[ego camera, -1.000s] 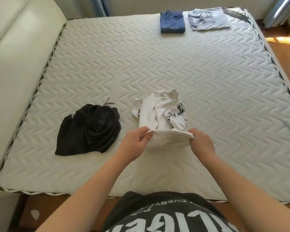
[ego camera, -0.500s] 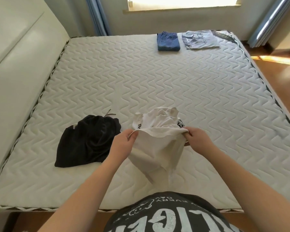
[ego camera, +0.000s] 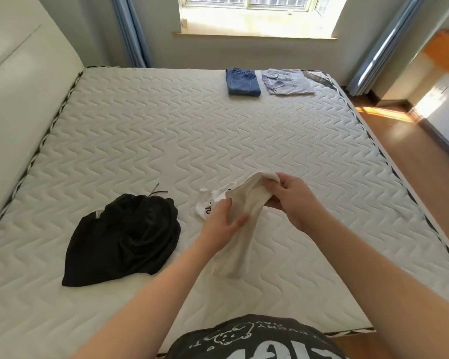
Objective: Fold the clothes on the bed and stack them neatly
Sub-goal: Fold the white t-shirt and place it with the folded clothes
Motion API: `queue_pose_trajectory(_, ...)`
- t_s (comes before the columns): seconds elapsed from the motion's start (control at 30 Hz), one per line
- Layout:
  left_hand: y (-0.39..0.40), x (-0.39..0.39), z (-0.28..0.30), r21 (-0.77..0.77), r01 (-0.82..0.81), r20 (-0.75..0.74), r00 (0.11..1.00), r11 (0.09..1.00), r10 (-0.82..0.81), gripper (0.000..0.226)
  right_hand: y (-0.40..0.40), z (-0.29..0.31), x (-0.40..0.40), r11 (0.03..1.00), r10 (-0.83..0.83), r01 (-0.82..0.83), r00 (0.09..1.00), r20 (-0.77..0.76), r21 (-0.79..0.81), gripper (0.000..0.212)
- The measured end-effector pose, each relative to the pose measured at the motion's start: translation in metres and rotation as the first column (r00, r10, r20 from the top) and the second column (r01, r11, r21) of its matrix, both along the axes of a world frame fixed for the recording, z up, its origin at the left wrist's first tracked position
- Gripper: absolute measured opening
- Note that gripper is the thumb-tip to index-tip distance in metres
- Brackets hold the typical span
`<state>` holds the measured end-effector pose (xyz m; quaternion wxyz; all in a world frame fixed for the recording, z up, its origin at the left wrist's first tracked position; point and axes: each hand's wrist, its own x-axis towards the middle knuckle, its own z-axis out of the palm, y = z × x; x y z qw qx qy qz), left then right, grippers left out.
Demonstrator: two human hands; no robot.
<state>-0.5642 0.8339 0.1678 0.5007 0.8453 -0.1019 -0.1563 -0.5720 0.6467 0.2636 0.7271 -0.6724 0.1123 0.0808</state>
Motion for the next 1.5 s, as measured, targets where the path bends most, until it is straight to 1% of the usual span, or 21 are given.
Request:
queue_pose_trajectory(0.13, 0.001, 0.000, -0.015, -0.055, 0.080, -0.059, 0.995, 0.995, -0.083, 0.081, 0.016, 0.014, 0.007, 0.979, -0.053, 0.052, 0.999, 0.000, 0.198, 0.019)
queue_pose_trajectory(0.17, 0.001, 0.000, -0.021, -0.045, 0.076, -0.067, 0.995, 0.996, -0.079, 0.080, 0.019, 0.019, 0.009, 0.964, -0.071, 0.067, 0.997, 0.004, 0.259, 0.021)
queue_pose_trajectory(0.27, 0.004, 0.003, -0.042, 0.090, 0.043, -0.118, 0.993, 0.995, -0.032, 0.048, 0.021, 0.033, 0.014, 0.907, -0.138, 0.110, 0.990, 0.039, 0.406, 0.026)
queue_pose_trajectory(0.37, 0.015, 0.003, -0.063, 0.191, 0.050, -0.150, 0.988, 0.980, -0.021, 0.031, 0.013, 0.044, 0.018, 0.882, -0.221, 0.166, 0.972, 0.076, 0.440, 0.019)
queue_pose_trajectory(0.43, 0.026, 0.004, -0.070, 0.183, 0.015, -0.174, 0.985, 0.983, 0.018, 0.026, 0.005, 0.044, 0.019, 0.910, -0.260, 0.213, 0.961, 0.090, 0.355, 0.016)
queue_pose_trajectory(0.53, 0.043, 0.014, -0.070, 0.143, -0.090, -0.142, 0.984, 0.986, 0.111, 0.017, -0.010, 0.033, 0.015, 0.968, -0.251, 0.248, 0.959, 0.134, 0.037, 0.017)
queue_pose_trajectory(0.63, 0.057, 0.029, -0.049, 0.123, -0.107, -0.037, 0.993, 0.987, 0.112, 0.026, -0.016, 0.015, 0.006, 0.950, -0.167, 0.188, 0.981, 0.102, -0.248, 0.032)
queue_pose_trajectory(0.7, 0.060, 0.040, -0.026, 0.114, -0.065, 0.075, 0.996, 0.991, 0.056, 0.020, -0.009, 0.005, 0.000, 0.926, -0.118, 0.123, 0.992, 0.036, -0.358, 0.044)
queue_pose_trajectory(0.77, 0.058, 0.049, 0.002, 0.110, 0.024, 0.154, 0.987, 0.994, -0.040, 0.015, 0.003, -0.005, -0.003, 0.882, -0.015, 0.008, 1.000, -0.012, -0.472, 0.045)
queue_pose_trajectory(0.83, 0.053, 0.054, 0.031, 0.098, 0.105, 0.198, 0.972, 0.990, -0.123, 0.014, 0.014, -0.013, -0.005, 0.781, 0.141, -0.153, 0.988, -0.068, -0.605, 0.038)
queue_pose_trajectory(0.93, 0.044, 0.060, 0.071, 0.033, 0.196, 0.204, 0.959, 0.980, -0.199, 0.018, 0.028, -0.022, -0.004, 0.647, 0.308, -0.313, 0.941, -0.138, -0.695, 0.082)
queue_pose_trajectory(0.97, 0.040, 0.061, 0.082, 0.000, 0.233, 0.199, 0.953, 0.972, -0.228, 0.024, 0.033, -0.023, -0.002, 0.607, 0.321, -0.307, 0.938, -0.127, -0.733, 0.085)
queue_pose_trajectory(1.0, 0.036, 0.061, 0.092, -0.023, 0.269, 0.193, 0.946, 0.963, -0.260, 0.030, 0.038, -0.024, 0.000, 0.603, 0.305, -0.256, 0.949, -0.078, -0.756, 0.076)
queue_pose_trajectory(1.07, 0.028, 0.061, 0.104, -0.029, 0.312, 0.191, 0.934, 0.950, -0.301, 0.029, 0.045, -0.026, 0.003, 0.676, 0.217, -0.113, 0.975, 0.050, -0.728, 0.035)
queue_pose_trajectory(1.13, 0.024, 0.059, 0.108, -0.051, 0.308, 0.177, 0.939, 0.950, -0.295, 0.013, 0.047, -0.030, 0.005, 0.744, 0.101, -0.015, 0.991, 0.090, -0.668, 0.008)
queue_pose_trajectory(1.23, 0.031, 0.058, 0.094, -0.129, 0.241, 0.162, 0.962, 0.962, -0.219, 0.009, 0.042, -0.038, 0.003, 0.865, -0.074, 0.082, 0.997, 0.035, -0.495, 0.009)
queue_pose_trajectory(1.3, 0.041, 0.055, 0.074, -0.136, 0.102, 0.155, 0.985, 0.985, -0.081, 0.013, 0.035, -0.041, 0.000, 0.919, -0.161, 0.150, 0.987, 0.000, -0.366, 0.008)
queue_pose_trajectory(1.33, 0.045, 0.053, 0.062, -0.127, 0.017, 0.108, 0.994, 0.992, -0.004, 0.018, 0.031, -0.041, -0.001, 0.933, -0.187, 0.173, 0.982, -0.013, -0.316, 0.009)
queue_pose_trajectory(1.4, 0.048, 0.045, 0.035, -0.082, -0.092, -0.100, 0.991, 0.992, 0.083, 0.031, 0.026, -0.042, -0.004, 0.951, -0.222, 0.210, 0.975, -0.025, -0.228, 0.009)
queue_pose_trajectory(1.43, 0.047, 0.039, 0.022, -0.060, -0.117, -0.236, 0.967, 0.991, 0.099, 0.037, 0.024, -0.043, -0.005, 0.956, -0.231, 0.222, 0.973, -0.023, -0.193, 0.009)
queue_pose_trajectory(1.5, 0.044, 0.023, 0.003, -0.102, -0.173, -0.511, 0.854, 0.980, 0.097, 0.054, 0.022, -0.043, -0.007, 0.963, -0.233, 0.229, 0.972, -0.017, -0.141, 0.011)
